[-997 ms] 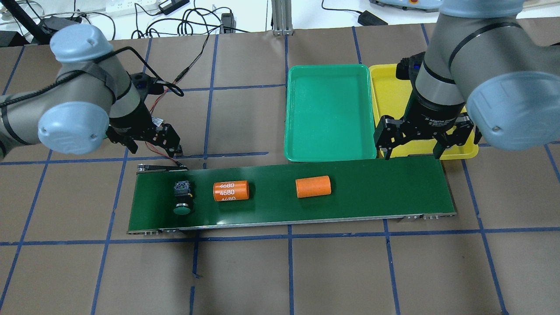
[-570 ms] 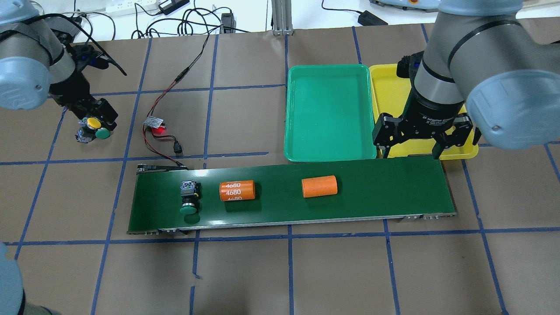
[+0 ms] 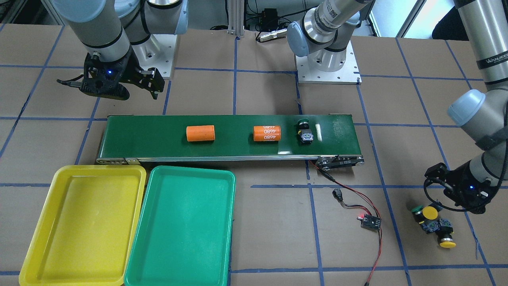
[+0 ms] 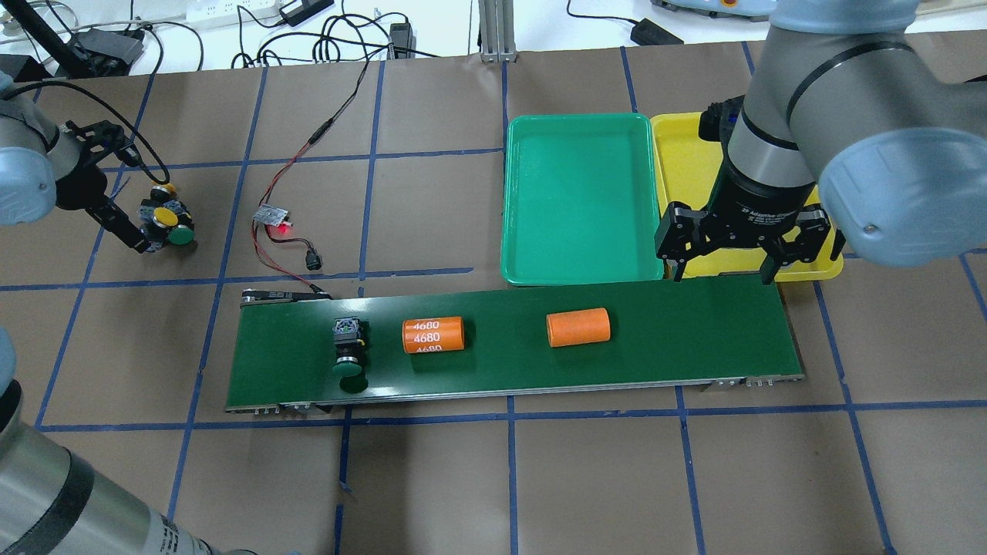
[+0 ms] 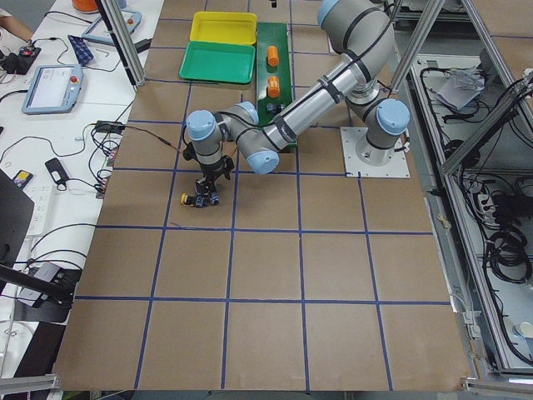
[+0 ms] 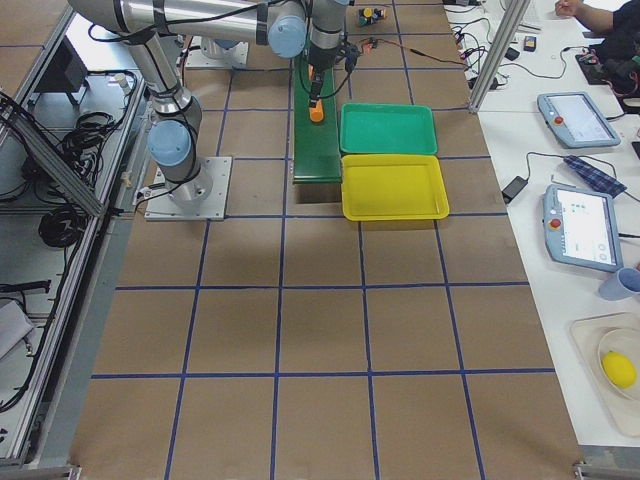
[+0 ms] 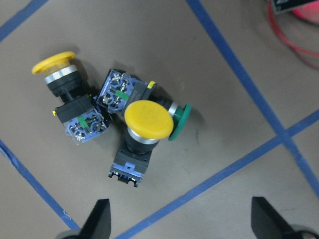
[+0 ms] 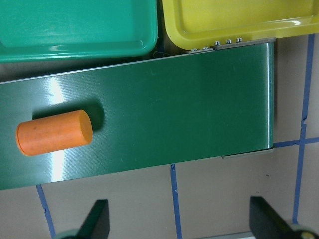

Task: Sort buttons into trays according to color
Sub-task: 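Grasp a yellow-capped push button from the pile with the left gripper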

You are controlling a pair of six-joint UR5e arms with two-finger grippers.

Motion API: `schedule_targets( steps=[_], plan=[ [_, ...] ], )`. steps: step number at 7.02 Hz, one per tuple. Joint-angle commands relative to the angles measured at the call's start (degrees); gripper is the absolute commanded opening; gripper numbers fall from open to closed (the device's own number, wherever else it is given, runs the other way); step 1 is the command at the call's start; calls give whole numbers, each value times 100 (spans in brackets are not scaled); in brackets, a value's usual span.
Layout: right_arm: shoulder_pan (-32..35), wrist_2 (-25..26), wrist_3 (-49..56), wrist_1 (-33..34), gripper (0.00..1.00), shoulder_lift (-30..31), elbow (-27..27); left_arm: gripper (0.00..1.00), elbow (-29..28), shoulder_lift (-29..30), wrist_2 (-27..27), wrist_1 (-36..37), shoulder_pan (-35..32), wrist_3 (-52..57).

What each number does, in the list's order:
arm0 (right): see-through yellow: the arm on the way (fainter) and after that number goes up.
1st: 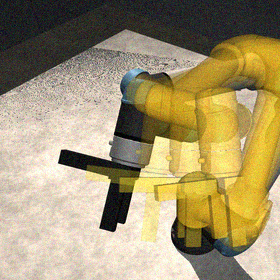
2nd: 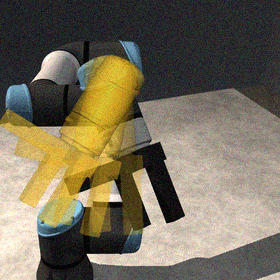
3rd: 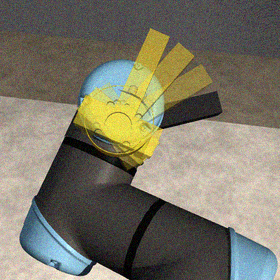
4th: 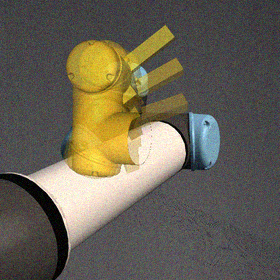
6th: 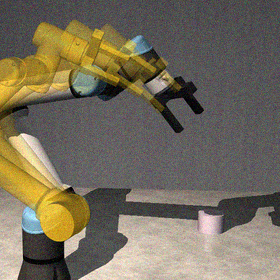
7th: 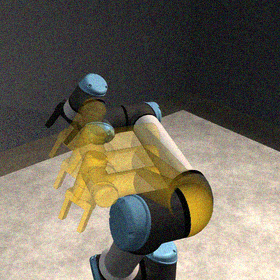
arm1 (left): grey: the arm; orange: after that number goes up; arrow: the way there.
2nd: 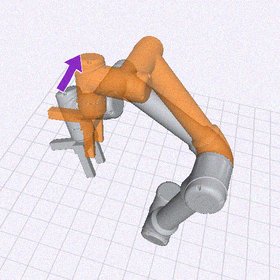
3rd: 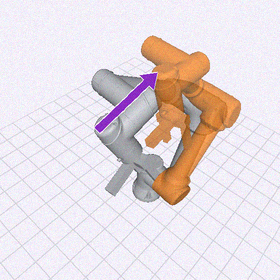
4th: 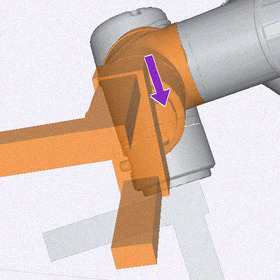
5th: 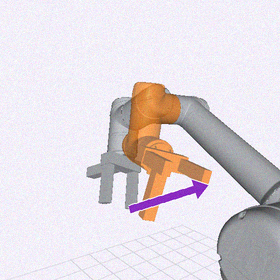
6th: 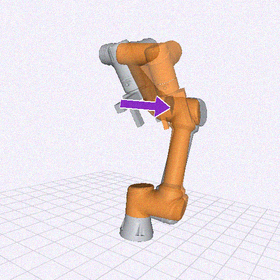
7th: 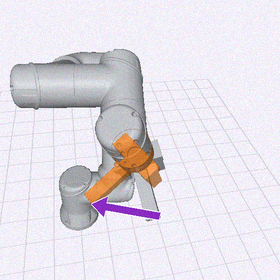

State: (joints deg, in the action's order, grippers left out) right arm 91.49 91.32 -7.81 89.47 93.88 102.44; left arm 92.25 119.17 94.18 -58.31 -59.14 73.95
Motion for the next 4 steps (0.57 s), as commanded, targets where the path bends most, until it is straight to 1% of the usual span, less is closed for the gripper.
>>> schedule_targets(
  steps=[1, 2, 3, 4],
  plan=[
    [0, -9, -1, 0, 100, -18, 12, 97, 3, 325, -49, 399, 165, 752],
    [9, -9, -1, 0, 100, -19, 12, 96, 3, 343, -380, 382, 183, 805],
    [9, -18, -1, 35, 100, -10, 12, 77, 108, 344, -400, 364, 183, 806],
    [0, -10, 7, 88, 100, -18, 21, 40, 126, 300, -392, 329, 114, 797]
  ],
)
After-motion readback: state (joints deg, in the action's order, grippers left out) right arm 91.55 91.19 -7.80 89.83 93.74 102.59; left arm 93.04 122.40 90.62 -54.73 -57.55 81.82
